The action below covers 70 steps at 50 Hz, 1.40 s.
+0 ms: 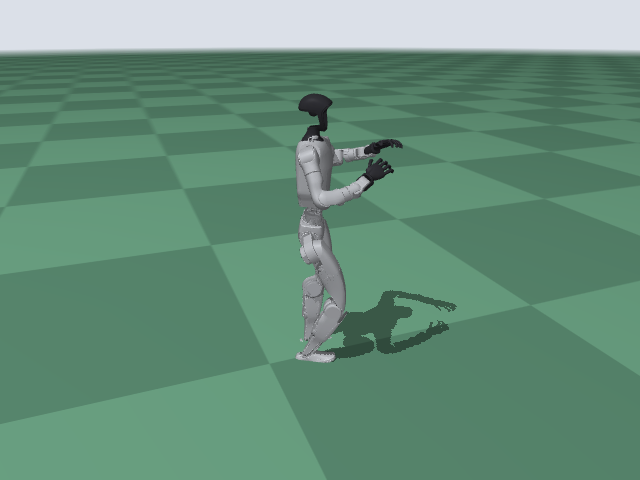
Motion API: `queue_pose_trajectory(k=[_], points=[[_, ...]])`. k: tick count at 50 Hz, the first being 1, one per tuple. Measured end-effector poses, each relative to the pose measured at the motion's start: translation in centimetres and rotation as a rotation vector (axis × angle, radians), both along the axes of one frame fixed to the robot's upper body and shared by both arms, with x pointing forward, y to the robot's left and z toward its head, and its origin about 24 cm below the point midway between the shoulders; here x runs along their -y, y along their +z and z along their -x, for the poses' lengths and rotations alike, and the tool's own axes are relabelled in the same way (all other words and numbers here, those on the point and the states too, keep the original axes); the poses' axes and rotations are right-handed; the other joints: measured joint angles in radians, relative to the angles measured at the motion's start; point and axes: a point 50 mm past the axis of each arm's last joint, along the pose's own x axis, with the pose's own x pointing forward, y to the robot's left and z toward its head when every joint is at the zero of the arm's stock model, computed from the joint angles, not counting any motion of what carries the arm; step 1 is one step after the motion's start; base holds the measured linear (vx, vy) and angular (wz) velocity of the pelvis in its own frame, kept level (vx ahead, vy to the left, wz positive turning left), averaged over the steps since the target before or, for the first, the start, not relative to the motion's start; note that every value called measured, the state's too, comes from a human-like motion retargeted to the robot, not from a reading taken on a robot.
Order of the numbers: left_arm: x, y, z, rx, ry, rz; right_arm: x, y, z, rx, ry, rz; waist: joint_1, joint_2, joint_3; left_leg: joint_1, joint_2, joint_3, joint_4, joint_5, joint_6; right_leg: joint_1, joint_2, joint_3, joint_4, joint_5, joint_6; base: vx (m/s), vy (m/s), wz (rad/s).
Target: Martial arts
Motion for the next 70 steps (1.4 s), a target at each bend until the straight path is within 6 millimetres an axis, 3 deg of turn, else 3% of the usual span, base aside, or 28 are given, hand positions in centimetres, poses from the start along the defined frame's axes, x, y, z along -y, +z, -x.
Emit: queue_pose_trajectory(k=[5,12,18,26,33,40,47,53,58,60,63,65,68,70], points=[[-1.8,-1.4,-2.5,-0.162,0.128,-0.258,-0.5,-4.4,0.6,-0.2,0.07,0.154,-0.051,0.01,-0.028,0.009,-0.025,0.02,0.065,-0.046,0.029,0.029,-0.018,0.033,-0.001,0.005,0.017,0.16,0.1,-0.2],[-5.6,-5.6,-5.3,-0.481,0.315,-0.497,0.1,-11.0,0.7,-0.473,0.097,0.397,-0.071,0.02,-0.04,0.042,-0.021,0.044,0.075,-0.074,0.042,0.079,-0.01,0.046,-0.037,0.006,0.033,0.11,0.08,-0.15],[-5.5,-8.7,-5.6,-0.621,0.3,-0.548,2.5,-15.3,0.7,-0.64,-0.009,0.478,-0.059,-0.008,-0.028,0.084,-0.024,0.057,0.028,-0.058,0.041,0.108,-0.005,0.048,-0.06,0.01,0.039,0.02,0.02,-0.04],[-2.7,-12.0,-3.5,-0.639,0.161,-0.415,7.8,-19.2,1.3,-0.775,-0.331,0.398,-0.041,-0.064,0.001,0.126,-0.032,0.075,-0.038,-0.027,0.032,0.124,-0.005,0.048,-0.071,0.009,0.039,0.0,0.0,0.0],[-0.8,-16.6,-0.4,-0.726,0.117,-0.183,12.6,-22.9,3.6,-0.915,-0.641,0.34,-0.045,-0.102,0.017,0.153,-0.048,0.081,-0.099,-0.005,0.03,0.11,-0.007,0.06,-0.044,-0.003,0.032,0.0,0.0,0.0],[0.5,-22.7,3.3,-0.948,0.155,-0.027,14.0,-26.2,6.7,-1.087,-0.775,0.341,-0.069,-0.14,0.017,0.154,-0.067,0.076,-0.121,-0.008,0.036,0.073,-0.009,0.087,0.02,-0.017,0.03,-0.03,0.02,0.04],[1.3,-28.9,7.1,-1.238,0.22,-0.026,11.3,-28.4,8.9,-1.219,-0.652,0.414,-0.089,-0.169,-0.004,0.114,-0.09,0.058,-0.123,-0.004,0.035,0.06,-0.02,0.108,0.125,-0.042,0.035,-0.06,0.02,0.2],[1.0,-32.3,10.1,-1.416,0.283,-0.061,8.4,-29.0,9.7,-1.255,-0.484,0.493,-0.073,-0.192,-0.031,0.063,-0.119,0.03,-0.127,0.012,0.038,0.083,-0.06,0.093,0.189,-0.074,0.039,-0.08,0.0,0.28],[-0.4,-33.5,11.9,-1.483,0.371,-0.044,6.8,-28.8,9.4,-1.237,-0.383,0.528,-0.031,-0.208,-0.054,0.015,-0.138,0.014,-0.131,0.032,0.043,0.142,-0.094,0.059,0.17,-0.072,0.048,-0.09,-0.01,0.22],[-1.8,-33.4,12.1,-1.483,0.426,-0.024,6.1,-28.2,8.2,-1.211,-0.354,0.529,-0.005,-0.176,-0.05,-0.008,-0.096,0.008,-0.12,0.023,0.039,0.193,-0.055,0.022,0.091,-0.043,0.041,-0.08,-0.01,0.04],[-3.1,-33.8,13.5,-1.51,0.501,0.003,5.8,-27.8,7.6,-1.183,-0.336,0.542,0.032,-0.2,-0.056,-0.025,-0.123,0.017,-0.129,0.045,0.041,0.221,-0.092,0.0,0.07,-0.053,0.049,-0.12,-0.02,0.03],[-4.7,-33.4,13.7,-1.506,0.566,0.022,5.5,-27.1,6.1,-1.15,-0.33,0.546,0.06,-0.166,-0.049,-0.044,-0.074,0.019,-0.119,0.036,0.033,0.272,-0.043,-0.038,-0.037,-0.026,0.034,-0.09,-0.02,-0.11],[-5.8,-33.8,15.3,-1.541,0.639,0.044,5.7,-27.0,5.5,-1.135,-0.336,0.572,0.093,-0.177,-0.049,-0.058,-0.087,0.036,-0.128,0.06,0.03,0.28,-0.067,-0.061,-0.062,-0.054,0.029,-0.15,-0.03,-0.04],[-6.9,-33.7,15.7,-1.55,0.689,0.058,5.7,-26.5,4.3,-1.115,-0.342,0.587,0.116,-0.149,-0.051,-0.082,-0.049,0.045,-0.12,0.057,0.023,0.303,-0.028,-0.083,-0.151,-0.037,0.014,-0.11,-0.02,-0.14]])
